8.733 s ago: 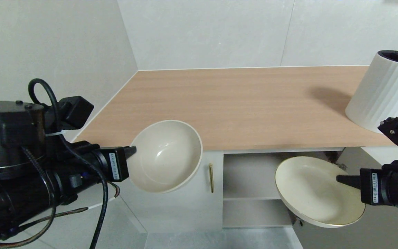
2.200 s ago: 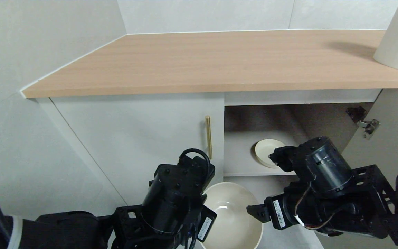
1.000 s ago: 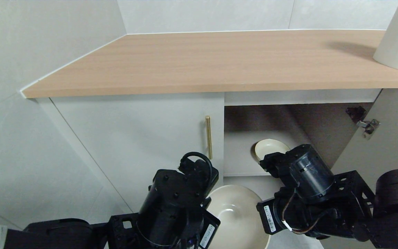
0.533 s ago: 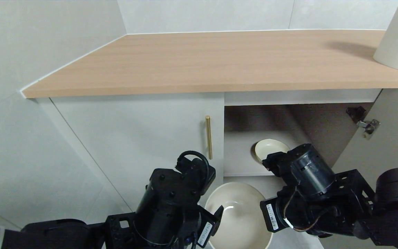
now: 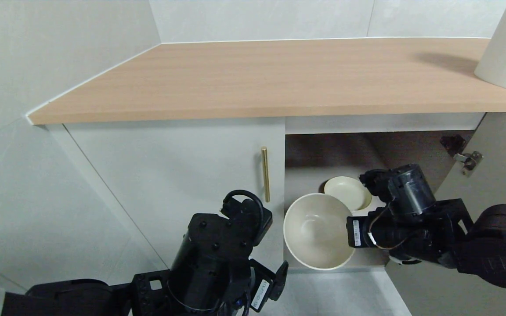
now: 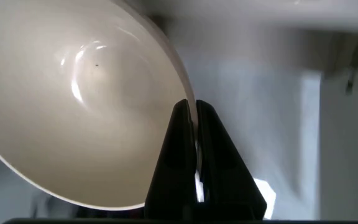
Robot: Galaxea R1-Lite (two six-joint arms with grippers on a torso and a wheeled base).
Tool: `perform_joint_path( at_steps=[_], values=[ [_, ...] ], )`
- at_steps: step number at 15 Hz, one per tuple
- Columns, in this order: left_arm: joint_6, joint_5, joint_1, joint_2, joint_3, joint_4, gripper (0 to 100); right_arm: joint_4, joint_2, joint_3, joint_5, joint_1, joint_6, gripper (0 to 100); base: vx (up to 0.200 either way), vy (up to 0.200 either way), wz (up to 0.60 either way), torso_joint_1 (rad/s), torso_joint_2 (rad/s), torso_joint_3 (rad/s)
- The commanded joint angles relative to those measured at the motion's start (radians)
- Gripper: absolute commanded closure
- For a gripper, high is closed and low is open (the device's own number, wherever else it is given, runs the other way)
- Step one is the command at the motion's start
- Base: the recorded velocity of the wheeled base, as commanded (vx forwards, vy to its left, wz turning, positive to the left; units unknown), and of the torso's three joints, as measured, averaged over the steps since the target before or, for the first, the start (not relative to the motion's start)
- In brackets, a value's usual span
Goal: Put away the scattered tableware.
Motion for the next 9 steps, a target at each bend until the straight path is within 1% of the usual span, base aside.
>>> perform_joint_path(
  at_steps=[1,2,3,6,9],
  values=[
    [0.000,0.000,0.000,-0.003,0.000,0.000,0,-0.220,0.134,0.068,-0.042,-0.082,-0.003,100,0.000,0.000,0.00,0.000,0.00,0.000],
    [0.000,0.000,0.000,-0.003,0.000,-0.001,0,-0.306,0.165,0.079,-0.065,-0.099,-0.005,100,0.000,0.000,0.00,0.000,0.00,0.000],
    [0.000,0.000,0.000,-0.002,0.000,0.000,0,-0.337,0.179,0.080,-0.070,-0.118,-0.005,100,0.000,0.000,0.00,0.000,0.00,0.000],
    [0.000,0.000,0.000,-0.003,0.000,-0.001,0,-0.343,0.189,0.038,-0.073,-0.200,0.007,100,0.000,0.000,0.00,0.000,0.00,0.000],
    [0.000,0.000,0.000,-0.002,0.000,-0.001,0,-0.338,0.185,-0.007,-0.073,-0.248,0.061,100,0.000,0.000,0.00,0.000,0.00,0.000]
  ],
)
